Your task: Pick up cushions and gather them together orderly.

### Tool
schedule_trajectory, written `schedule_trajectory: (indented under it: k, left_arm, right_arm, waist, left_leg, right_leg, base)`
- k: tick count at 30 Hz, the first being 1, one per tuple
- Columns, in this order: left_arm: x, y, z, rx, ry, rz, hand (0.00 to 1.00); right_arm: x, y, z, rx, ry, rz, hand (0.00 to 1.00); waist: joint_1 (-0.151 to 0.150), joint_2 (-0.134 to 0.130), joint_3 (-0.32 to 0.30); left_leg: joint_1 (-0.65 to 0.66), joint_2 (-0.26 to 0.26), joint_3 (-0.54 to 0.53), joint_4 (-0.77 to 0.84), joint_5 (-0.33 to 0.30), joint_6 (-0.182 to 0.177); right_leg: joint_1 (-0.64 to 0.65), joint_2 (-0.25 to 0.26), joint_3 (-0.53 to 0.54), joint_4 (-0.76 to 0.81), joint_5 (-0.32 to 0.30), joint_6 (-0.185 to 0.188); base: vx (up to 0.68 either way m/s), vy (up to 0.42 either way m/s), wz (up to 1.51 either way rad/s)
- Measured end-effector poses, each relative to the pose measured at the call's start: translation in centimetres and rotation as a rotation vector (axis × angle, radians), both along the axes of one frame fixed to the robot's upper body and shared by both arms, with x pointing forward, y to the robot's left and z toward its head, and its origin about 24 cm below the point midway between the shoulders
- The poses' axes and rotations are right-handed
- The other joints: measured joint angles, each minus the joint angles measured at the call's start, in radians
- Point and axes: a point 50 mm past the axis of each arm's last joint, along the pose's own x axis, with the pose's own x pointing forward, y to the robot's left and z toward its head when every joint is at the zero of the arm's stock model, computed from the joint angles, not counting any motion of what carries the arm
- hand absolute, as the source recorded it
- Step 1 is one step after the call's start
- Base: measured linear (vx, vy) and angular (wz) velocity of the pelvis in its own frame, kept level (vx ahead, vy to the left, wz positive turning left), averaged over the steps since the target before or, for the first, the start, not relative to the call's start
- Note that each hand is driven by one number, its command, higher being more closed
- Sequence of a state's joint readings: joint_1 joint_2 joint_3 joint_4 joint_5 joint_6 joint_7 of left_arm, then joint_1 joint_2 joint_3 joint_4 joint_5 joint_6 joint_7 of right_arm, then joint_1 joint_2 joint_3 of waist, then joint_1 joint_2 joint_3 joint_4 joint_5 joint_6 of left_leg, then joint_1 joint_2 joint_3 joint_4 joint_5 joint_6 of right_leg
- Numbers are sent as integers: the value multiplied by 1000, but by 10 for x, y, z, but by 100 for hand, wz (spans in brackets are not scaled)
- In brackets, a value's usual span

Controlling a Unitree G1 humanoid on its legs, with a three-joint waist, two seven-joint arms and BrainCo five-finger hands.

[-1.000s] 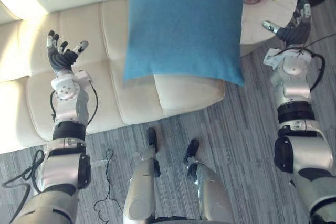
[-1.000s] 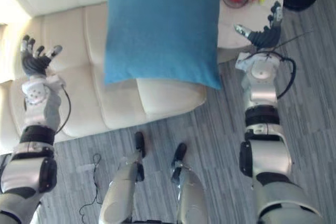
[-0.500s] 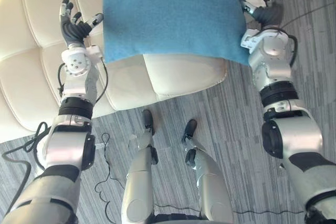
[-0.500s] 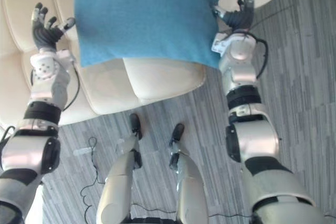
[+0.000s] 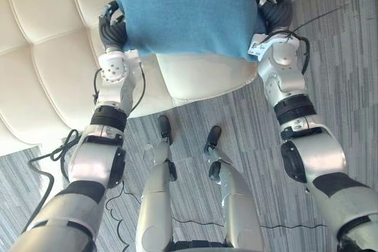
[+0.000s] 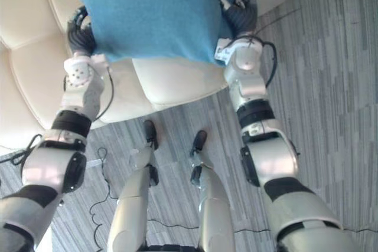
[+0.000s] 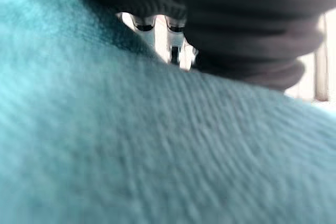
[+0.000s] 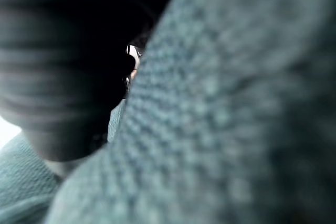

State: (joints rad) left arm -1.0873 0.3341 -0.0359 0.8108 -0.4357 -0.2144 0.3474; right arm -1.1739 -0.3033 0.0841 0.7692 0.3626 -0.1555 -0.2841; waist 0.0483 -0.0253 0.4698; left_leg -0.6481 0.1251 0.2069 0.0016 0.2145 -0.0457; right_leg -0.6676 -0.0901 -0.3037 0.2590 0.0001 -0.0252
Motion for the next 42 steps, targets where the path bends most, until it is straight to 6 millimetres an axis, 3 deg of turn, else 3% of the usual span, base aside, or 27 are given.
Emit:
schedule_trajectory:
  k: [5, 14, 20, 28, 31, 33, 42]
  left_arm:
    - [-5, -8, 14, -48, -72, -20, 100]
    - [-21, -27, 16, -76, -165, -87, 100]
    - [-40, -39, -19, -112, -150, -127, 100]
    - [-84, -39, -82, -218, -86, -139, 100]
    - [-109, -45, -123, -259, 24, -154, 100]
    - [-127, -42, -145, -268, 85, -157, 100]
    - [-177, -30, -191, -282, 244, -126, 100]
  right_arm:
    - [0, -5, -16, 4, 33, -11, 100]
    - [-1, -5, -70, 26, 178, -18, 100]
    - [-18, -5, -109, 66, 227, -11, 100]
    - [-78, 1, -167, 222, 254, 16, 100]
    - [-104, -5, -199, 257, 324, -11, 100]
    - [-119, -6, -211, 248, 352, 8, 100]
    - [-152, 3, -223, 142, 368, 79, 100]
  waist:
    - [3, 0, 0]
    - [2, 0, 0]
    - [5, 3, -1]
    - [5, 13, -14]
    - [3, 36, -129]
    - [-1, 51, -172]
    - [-2, 56, -291]
  left_leg:
    - [20, -3, -6, 1, 0, -1]
    - [111, -23, -34, 1, 0, -1]
    - [195, -34, -65, 1, -9, -12]
    - [340, -41, -81, 0, -42, -27]
    - [342, -45, -82, -2, -62, -30]
    - [392, -48, -81, -24, -63, -29]
    - [531, -47, -103, -67, -83, -30]
  right_leg:
    - [11, -9, -10, 33, -10, 4]
    - [102, -34, -26, 73, -60, 4]
    - [189, -50, -49, 108, -100, 8]
    - [347, -61, -79, 119, -151, 14]
    - [358, -63, -84, 99, -160, 23]
    - [408, -59, -86, 76, -159, 26]
    - [594, -30, -110, -46, -147, 45]
  base:
    - [49, -32, 7]
    - [23, -48, 12]
    - [-4, -43, 18]
    - [35, -24, 12]
    - [118, 7, 4]
    - [146, -1, -2]
    - [85, -12, 7]
